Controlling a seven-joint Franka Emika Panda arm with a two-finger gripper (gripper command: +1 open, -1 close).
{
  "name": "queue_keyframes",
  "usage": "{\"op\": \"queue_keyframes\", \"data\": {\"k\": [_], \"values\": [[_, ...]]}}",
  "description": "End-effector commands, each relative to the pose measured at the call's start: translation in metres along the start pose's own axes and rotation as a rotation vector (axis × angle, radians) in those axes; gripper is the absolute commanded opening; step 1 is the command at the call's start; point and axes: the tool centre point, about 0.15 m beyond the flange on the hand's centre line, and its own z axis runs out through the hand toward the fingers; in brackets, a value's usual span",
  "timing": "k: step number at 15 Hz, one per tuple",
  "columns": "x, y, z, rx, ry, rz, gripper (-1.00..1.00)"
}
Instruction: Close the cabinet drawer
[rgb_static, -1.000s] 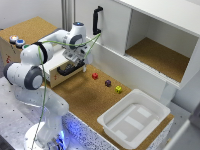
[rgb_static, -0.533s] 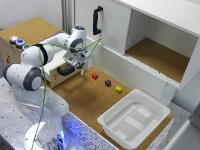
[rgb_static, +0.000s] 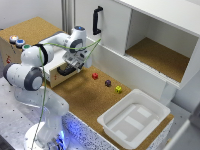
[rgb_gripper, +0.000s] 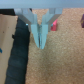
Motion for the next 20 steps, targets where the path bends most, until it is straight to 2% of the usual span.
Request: {"op": "queue_keyframes", "data": {"k": [1, 9, 14, 17, 20], "values": [[0.022, -0.031, 0.034, 0.059, 0.011, -0.025, -1.00], [0.037, -0.118, 0.023, 0.100, 0.016, -0.179, -1.00], [0.045, -0.177, 0.011, 0.106, 0.024, -0.300, -1.00], [0.044, -0.204, 0.005, 0.133, 0.034, -0.344, -1.00], [0.042, -0.200, -0.006, 0.137, 0.051, -0.302, -1.00]]}}
